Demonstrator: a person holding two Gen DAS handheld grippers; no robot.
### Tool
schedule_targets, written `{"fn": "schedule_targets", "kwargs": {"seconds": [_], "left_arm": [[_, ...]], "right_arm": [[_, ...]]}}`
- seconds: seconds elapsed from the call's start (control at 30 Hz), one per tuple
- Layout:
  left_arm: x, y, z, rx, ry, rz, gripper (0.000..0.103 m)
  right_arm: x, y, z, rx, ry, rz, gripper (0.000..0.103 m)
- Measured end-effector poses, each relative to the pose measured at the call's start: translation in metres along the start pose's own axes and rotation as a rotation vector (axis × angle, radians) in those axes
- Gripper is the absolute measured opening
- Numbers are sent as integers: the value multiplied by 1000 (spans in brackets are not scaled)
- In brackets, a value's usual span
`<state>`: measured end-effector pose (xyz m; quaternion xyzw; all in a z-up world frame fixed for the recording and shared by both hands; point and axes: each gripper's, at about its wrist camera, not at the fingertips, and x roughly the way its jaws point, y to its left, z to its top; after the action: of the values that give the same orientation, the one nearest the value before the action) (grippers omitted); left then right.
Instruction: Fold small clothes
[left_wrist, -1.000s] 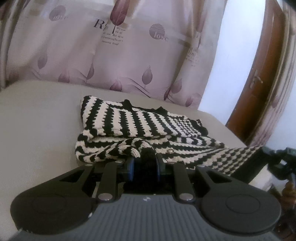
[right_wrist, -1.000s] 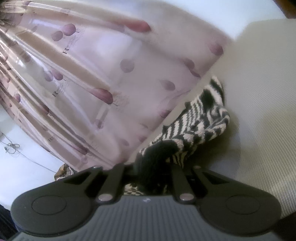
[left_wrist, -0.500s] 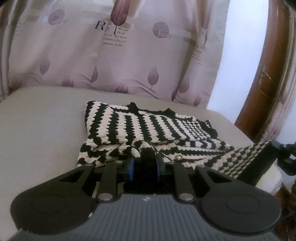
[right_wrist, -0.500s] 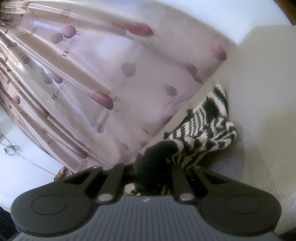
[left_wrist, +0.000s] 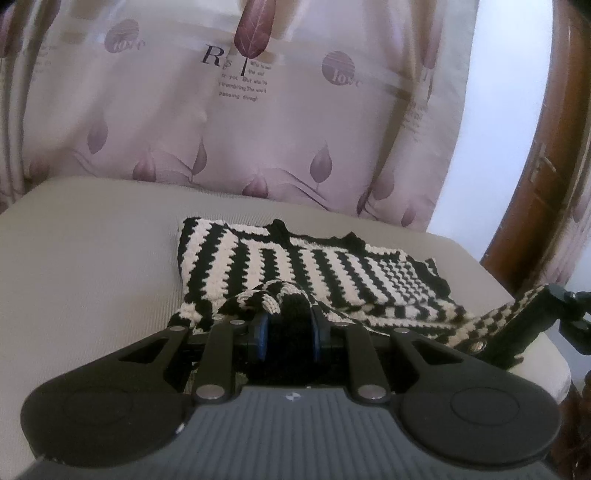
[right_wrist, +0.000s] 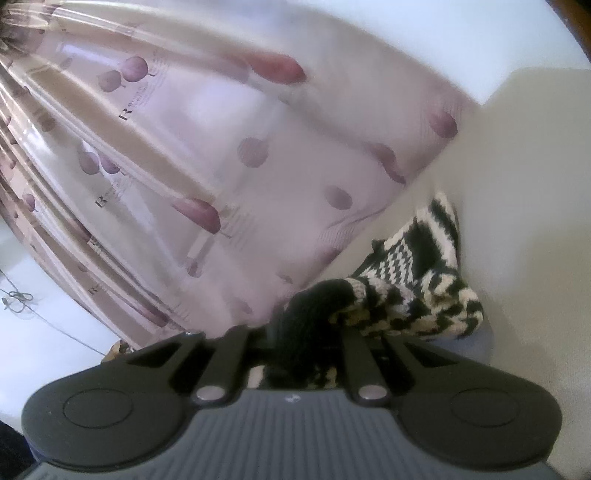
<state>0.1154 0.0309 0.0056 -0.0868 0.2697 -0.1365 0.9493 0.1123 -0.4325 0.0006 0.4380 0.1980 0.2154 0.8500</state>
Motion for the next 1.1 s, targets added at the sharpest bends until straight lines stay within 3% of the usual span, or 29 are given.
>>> {"fn": "schedule_targets", "kwargs": {"seconds": [0.57, 1.1], "left_arm": [[17, 1, 15, -32, -15, 14, 23], [55, 8, 46, -78, -39, 65, 23]], "right_arm": [[15, -7, 17, 6, -9, -17, 11], [71, -18, 55, -8, -10, -62, 11]]}}
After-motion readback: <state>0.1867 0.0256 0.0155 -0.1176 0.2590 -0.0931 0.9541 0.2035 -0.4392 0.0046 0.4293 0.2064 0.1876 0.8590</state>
